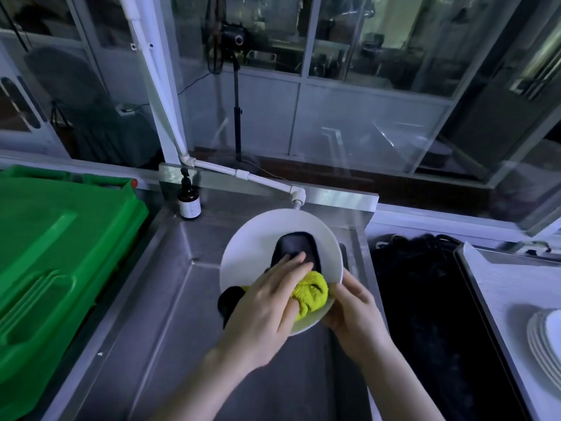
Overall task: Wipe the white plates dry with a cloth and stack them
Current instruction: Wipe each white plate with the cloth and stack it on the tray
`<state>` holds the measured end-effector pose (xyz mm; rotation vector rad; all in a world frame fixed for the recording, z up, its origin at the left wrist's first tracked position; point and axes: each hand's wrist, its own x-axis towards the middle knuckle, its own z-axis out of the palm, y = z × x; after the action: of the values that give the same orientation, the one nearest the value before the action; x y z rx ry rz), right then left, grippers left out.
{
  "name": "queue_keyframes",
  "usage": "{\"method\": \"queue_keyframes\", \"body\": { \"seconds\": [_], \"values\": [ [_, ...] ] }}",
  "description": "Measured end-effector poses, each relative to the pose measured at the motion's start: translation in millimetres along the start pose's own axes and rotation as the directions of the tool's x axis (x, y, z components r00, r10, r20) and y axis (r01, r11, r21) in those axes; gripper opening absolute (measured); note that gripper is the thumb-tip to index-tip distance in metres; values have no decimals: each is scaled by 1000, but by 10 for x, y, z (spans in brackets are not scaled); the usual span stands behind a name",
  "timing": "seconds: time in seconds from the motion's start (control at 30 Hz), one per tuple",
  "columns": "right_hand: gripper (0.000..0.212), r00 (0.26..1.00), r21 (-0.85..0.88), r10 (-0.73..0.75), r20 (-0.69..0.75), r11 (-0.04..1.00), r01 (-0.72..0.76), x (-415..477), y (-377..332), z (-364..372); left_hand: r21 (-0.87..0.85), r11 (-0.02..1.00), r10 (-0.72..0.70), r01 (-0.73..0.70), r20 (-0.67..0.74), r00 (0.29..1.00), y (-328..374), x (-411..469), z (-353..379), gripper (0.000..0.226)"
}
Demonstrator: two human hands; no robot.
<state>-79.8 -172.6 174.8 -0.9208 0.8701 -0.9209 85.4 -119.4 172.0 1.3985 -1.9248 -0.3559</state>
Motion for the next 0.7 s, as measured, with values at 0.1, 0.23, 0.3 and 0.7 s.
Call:
{"method": "queue_keyframes", "body": {
  "seconds": [0.1,0.23,0.3,0.7],
  "values": [
    [22,997,33,68,23,997,-69,-57,118,12,11,999,-32,32,36,999,-83,229,-80,53],
    [36,998,23,51,-26,998,-51,-66,57,-13,82,978,-188,193,-62,980,-303,405,-248,50],
    [39,998,12,13,-66,1000,-12,-51,-38,-36,83,958,-266,276,-111,958,-347,367,-283,51],
    [31,998,0,48,39,999,-48,-123,32,9,43,999,0,-1,26,1000,5,219,-24,54]
  ]
}}
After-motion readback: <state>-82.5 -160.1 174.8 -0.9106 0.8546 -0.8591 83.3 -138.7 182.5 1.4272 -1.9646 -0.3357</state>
